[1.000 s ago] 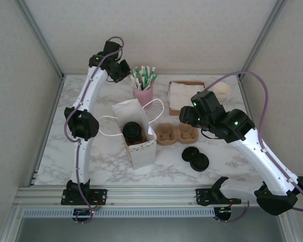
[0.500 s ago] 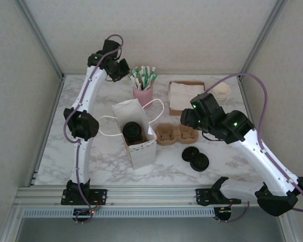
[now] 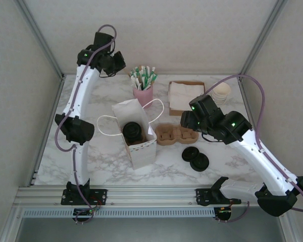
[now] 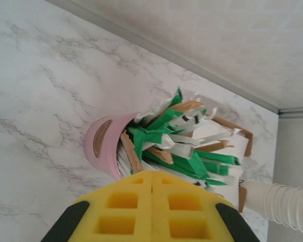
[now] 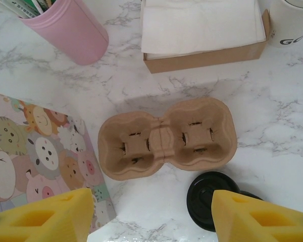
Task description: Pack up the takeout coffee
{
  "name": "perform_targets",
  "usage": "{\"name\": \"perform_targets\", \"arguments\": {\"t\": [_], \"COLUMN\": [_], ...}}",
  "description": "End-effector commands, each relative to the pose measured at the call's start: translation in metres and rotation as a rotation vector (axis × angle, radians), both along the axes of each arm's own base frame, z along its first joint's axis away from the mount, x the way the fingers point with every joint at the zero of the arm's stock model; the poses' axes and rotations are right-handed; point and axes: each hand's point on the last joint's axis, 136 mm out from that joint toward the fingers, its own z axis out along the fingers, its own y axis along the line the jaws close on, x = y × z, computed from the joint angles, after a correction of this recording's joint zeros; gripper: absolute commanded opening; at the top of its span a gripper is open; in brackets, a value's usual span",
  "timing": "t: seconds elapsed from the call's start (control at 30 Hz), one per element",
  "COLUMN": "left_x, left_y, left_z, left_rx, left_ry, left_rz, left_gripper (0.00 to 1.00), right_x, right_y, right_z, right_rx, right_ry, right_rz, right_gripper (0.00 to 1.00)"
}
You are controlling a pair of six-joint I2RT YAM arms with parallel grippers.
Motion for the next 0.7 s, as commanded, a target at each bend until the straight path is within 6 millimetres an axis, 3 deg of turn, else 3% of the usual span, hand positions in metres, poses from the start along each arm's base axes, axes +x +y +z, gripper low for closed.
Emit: {"name": "perform_targets", "arguments": {"t": [0.0, 0.2, 0.47, 0.67], "left_x": [-0.021, -0.048, -0.105, -0.143], "left_y": [0.010, 0.017, 0.036, 0.042], "left_z": [0.041, 0.073, 0.119, 0.141], "left_rx": [0.005, 0.011, 0.061, 0.034], "left_ry": [-0.068, -0.118, -0.193, -0.226], "left_rz": [-0.015, -0.043, -0.077, -0.100], "left_gripper": [0.00, 0.00, 0.00, 0.00], "right_x": [-0.001, 0.003, 0.016, 0.028], "right_y": [-0.009, -0.007, 0.000, 0.005], "right_z": [-0.002, -0.007, -0.011, -0.014], "right_rx": [-0.021, -0.046, -0.094, -0.135], "right_ry": [-0.013, -0.022, -0.044, -0.053], "right_rz": [-0.017, 0.004, 0.024, 0.027], "right_gripper": [0.64, 0.64, 0.66, 0.67]}}
